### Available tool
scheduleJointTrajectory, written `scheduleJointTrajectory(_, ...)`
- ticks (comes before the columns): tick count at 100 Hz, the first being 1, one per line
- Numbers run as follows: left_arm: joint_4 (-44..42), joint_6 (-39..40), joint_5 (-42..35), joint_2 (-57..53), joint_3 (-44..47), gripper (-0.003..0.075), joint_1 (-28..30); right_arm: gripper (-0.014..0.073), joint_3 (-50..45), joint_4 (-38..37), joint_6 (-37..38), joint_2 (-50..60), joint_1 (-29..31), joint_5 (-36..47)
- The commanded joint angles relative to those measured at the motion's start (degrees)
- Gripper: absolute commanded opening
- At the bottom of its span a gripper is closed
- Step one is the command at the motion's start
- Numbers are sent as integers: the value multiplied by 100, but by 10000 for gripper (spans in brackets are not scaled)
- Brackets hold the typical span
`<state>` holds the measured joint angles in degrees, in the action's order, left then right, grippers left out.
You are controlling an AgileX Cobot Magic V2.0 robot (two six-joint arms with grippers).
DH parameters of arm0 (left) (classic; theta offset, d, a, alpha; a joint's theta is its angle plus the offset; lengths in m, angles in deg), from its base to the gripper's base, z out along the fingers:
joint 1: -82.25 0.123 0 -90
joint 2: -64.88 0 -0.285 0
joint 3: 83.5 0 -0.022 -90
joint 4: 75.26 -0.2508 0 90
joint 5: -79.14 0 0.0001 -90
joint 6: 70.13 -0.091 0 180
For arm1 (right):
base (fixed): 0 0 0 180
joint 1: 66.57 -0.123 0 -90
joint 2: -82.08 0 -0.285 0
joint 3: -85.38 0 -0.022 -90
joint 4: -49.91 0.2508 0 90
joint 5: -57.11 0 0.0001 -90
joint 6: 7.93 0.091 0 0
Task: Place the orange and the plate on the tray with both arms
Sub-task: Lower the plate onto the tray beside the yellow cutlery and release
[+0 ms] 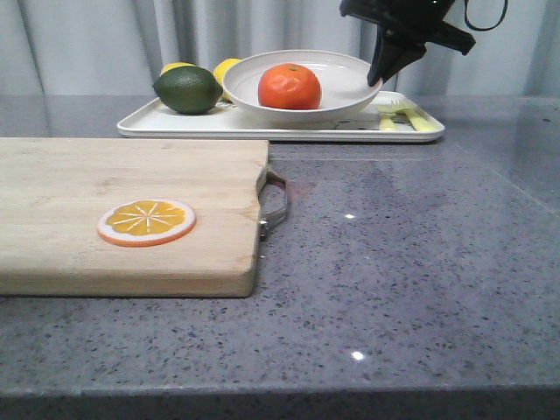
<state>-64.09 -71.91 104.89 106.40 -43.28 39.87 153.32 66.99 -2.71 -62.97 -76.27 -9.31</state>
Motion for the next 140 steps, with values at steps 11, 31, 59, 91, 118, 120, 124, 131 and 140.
scheduleJointTrajectory(11,36,43,-513,4,-148,-20,-6,-67,212,188,25,319,-9,420)
scheduleJointTrajectory(31,36,43,-513,4,-148,-20,-6,-67,212,188,25,241,-9,450)
scheduleJointTrajectory(59,36,43,-513,4,-148,-20,-6,-67,212,188,25,209,-9,558)
scheduleJointTrajectory(91,36,43,-493,4,-148,-20,-6,57,212,188,25,209,-9,547)
scheduleJointTrajectory(118,23,43,-493,4,-148,-20,-6,167,212,188,25,215,-9,547)
scheduleJointTrajectory(120,23,43,-493,4,-148,-20,-6,167,212,188,25,215,-9,547)
scheduleJointTrajectory(124,23,43,-493,4,-148,-20,-6,167,212,182,25,221,-9,547)
scheduleJointTrajectory(131,23,43,-493,4,-148,-20,-6,167,237,182,25,227,-9,547)
scheduleJointTrajectory(140,23,43,-493,4,-148,-20,-6,166,304,178,25,235,-9,547)
